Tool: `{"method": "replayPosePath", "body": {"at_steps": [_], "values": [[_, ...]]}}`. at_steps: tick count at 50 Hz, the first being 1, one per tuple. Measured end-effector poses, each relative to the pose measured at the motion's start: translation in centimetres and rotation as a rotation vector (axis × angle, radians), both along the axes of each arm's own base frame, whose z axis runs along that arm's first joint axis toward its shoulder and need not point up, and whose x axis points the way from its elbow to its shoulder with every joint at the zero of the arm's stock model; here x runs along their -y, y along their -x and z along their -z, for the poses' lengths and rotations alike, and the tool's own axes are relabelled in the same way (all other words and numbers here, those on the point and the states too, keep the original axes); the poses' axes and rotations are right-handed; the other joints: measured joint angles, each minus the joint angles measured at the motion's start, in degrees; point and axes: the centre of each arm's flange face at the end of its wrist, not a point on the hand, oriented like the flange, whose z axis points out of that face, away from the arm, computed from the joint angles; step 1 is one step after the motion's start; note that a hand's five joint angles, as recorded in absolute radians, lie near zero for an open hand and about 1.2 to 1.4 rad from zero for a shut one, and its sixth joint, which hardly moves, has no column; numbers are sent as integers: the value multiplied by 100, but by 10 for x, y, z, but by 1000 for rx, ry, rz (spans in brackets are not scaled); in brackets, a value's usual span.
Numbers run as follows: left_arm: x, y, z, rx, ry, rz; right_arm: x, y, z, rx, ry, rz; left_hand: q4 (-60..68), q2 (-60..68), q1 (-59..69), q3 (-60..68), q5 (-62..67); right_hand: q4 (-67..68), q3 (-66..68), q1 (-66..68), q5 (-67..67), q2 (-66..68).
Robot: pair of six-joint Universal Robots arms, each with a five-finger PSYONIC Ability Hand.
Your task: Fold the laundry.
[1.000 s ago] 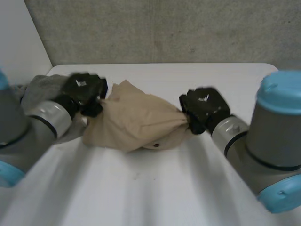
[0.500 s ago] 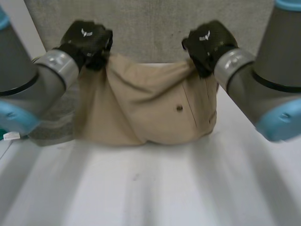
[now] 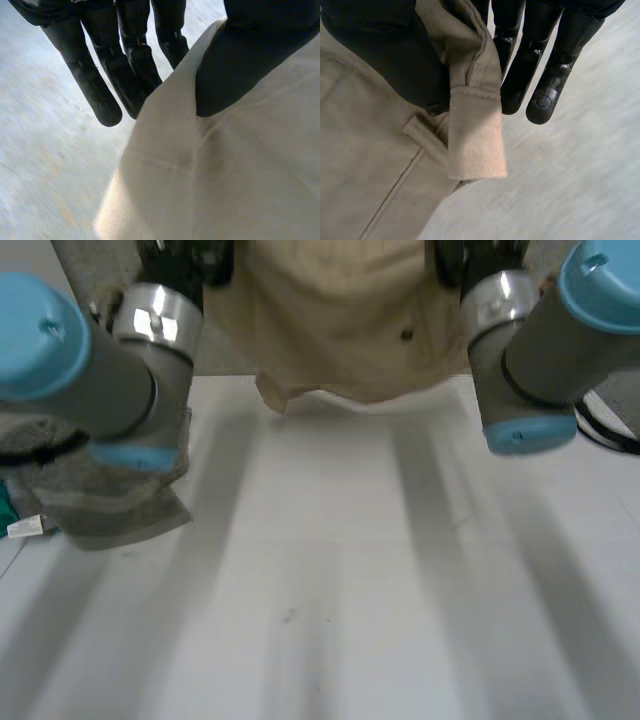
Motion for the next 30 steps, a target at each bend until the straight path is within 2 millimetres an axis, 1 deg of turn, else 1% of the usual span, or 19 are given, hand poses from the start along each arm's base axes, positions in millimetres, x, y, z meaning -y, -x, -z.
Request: {"method": "replayPosePath", "body": {"at_steps": [2, 4, 5, 6, 7, 8, 9, 11, 12, 13, 14, 15, 16, 18, 19, 25, 27, 28, 30], "values": [[-8, 0, 33, 55, -98, 10, -3, 4, 29, -74, -130, 2, 0, 0, 0, 1, 0, 2, 3, 0, 0, 0], [-17, 1, 60, 101, -175, 20, -8, 8, 54, -133, -233, 1, 0, 3, 0, 1, 0, 2, 5, 0, 0, 0], [-26, 1, 80, 138, -237, 29, -11, 11, 73, -174, -304, 0, 1, 5, 0, 1, 0, 3, 5, 0, 0, 0], [-29, 1, 87, 150, -255, 32, -13, 11, 78, -186, -324, -1, 1, 5, 0, 1, 0, 3, 5, 0, 0, 0], [-40, 1, 109, 194, -325, 44, -17, 14, 97, -226, -391, -3, 1, 7, 0, 1, 0, 8, 8, 0, 0, 0], [-48, 0, 124, 226, -372, 51, -21, 17, 113, -258, -443, -5, 1, 7, 0, 1, 0, 18, 13, 0, 0, 0], [-54, 0, 134, 249, -406, 55, -24, 19, 122, -279, -473, -6, 1, 7, 0, 1, 0, 21, 13, 0, 0, 0], [-65, -2, 151, 294, -466, 62, -27, 21, 133, -304, -506, -6, 1, 7, 0, 1, 0, 21, 13, 0, 0, 0], [-71, -4, 159, 320, -499, 65, -33, 24, 148, -340, -548, -6, 1, 7, 0, 1, 0, 21, 13, 0, 0, 0], [-76, -5, 166, 342, -525, 67, -34, 25, 152, -350, -560, -5, 1, 7, 0, 1, 0, 21, 13, 0, 0, 0], [-86, -9, 177, 387, -576, 68, -41, 29, 166, -393, -600, -4, 1, 7, 0, 1, 0, 21, 13, 0, 0, 0], [-93, -13, 182, 418, -609, 68, -47, 32, 172, -417, -623, -4, 1, 7, 0, 1, 0, 21, 18, 0, 0, 0], [-96, -14, 183, 428, -619, 67, -49, 33, 173, -425, -630, -4, 1, 7, 0, 1, 0, 21, 18, 0, 0, 0], [-110, -23, 186, 480, -675, 64, -64, 41, 179, -475, -680, -7, 1, 7, 0, 1, 0, 21, 26, 0, 0, 0], [-113, -25, 186, 489, -684, 63, -68, 44, 179, -485, -692, -8, 2, 7, 0, 1, 0, 21, 26, 0, 0, 0], [-148, -50, 172, 564, -779, 53, -112, 68, 172, -573, -815, -18, 2, 7, 0, 2, 0, 21, 26, 0, 0, 0], [-151, -52, 171, 569, -786, 53, -116, 70, 172, -581, -827, -19, 2, 7, 0, 2, 0, 21, 26, 0, 0, 0], [-164, -61, 166, 592, -822, 52, -134, 81, 170, -625, -876, -23, 2, 7, 0, 2, 0, 21, 26, 0, 0, 0], [-170, -64, 165, 604, -840, 53, -141, 86, 169, -648, -894, -26, 2, 7, 0, 2, 0, 21, 26, 0, 0, 0]]}}
